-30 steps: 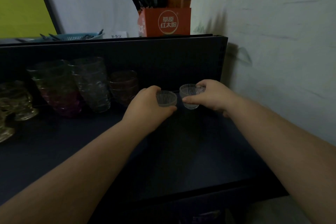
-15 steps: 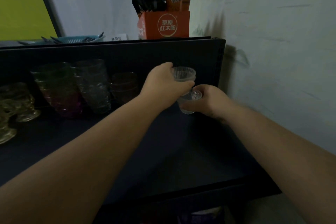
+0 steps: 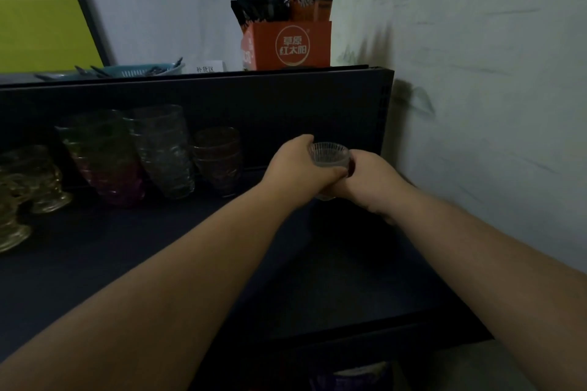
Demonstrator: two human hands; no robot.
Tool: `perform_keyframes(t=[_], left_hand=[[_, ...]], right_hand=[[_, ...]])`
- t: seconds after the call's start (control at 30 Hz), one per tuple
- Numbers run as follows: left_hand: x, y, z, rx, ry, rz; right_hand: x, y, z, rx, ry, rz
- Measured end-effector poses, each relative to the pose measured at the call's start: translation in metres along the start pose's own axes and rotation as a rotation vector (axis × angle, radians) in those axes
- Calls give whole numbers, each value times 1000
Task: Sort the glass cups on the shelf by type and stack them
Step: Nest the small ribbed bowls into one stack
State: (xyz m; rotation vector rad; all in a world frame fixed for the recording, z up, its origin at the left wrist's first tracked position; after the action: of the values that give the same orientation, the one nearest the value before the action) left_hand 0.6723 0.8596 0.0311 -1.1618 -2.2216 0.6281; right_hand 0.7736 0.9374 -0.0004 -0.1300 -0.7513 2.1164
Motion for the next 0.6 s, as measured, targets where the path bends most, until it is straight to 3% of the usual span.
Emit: perform_keyframes(t=[0.27, 0.4, 0.6], left_hand=[[-26, -20, 49, -129, -221, 2], [-42, -30, 67, 1, -253, 76], [-70, -68, 74, 253, -147, -9]], right_hand=[[15, 19, 7, 30, 7, 3], [22, 29, 11, 17, 8, -14], [32, 41, 11, 75, 30, -35]])
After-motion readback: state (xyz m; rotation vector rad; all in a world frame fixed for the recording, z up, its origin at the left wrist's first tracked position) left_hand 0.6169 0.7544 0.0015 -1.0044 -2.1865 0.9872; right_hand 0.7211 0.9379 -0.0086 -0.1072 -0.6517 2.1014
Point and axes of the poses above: each hand's wrist, its own x-axis towards the middle knuckle, its own y-axis out of the palm, z = x × y, the point moved 9 cm from there along x, towards the middle knuckle, and after that the axes turned 2 degrees about -z, right-handed, at the moved point
